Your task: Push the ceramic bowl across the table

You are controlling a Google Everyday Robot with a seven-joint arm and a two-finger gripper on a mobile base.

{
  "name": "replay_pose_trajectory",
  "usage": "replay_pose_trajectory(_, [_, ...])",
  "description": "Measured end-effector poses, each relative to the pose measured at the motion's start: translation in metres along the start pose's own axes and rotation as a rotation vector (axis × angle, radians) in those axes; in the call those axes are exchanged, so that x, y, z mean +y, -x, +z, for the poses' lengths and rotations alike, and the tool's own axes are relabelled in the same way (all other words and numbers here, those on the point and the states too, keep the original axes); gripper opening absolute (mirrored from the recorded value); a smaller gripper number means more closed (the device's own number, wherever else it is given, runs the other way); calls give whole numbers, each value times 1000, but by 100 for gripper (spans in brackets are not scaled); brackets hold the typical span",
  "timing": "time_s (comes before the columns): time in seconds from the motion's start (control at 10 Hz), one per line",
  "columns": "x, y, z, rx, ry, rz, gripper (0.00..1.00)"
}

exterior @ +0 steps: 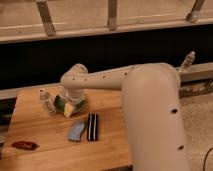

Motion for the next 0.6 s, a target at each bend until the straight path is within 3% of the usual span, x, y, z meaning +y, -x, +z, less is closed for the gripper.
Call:
replay_pose_trajectory(0.2, [-30,-12,-17,-18,-61,76,80])
replay_pose_trajectory(0.6, [-139,-44,-55,-56,-199,286,80])
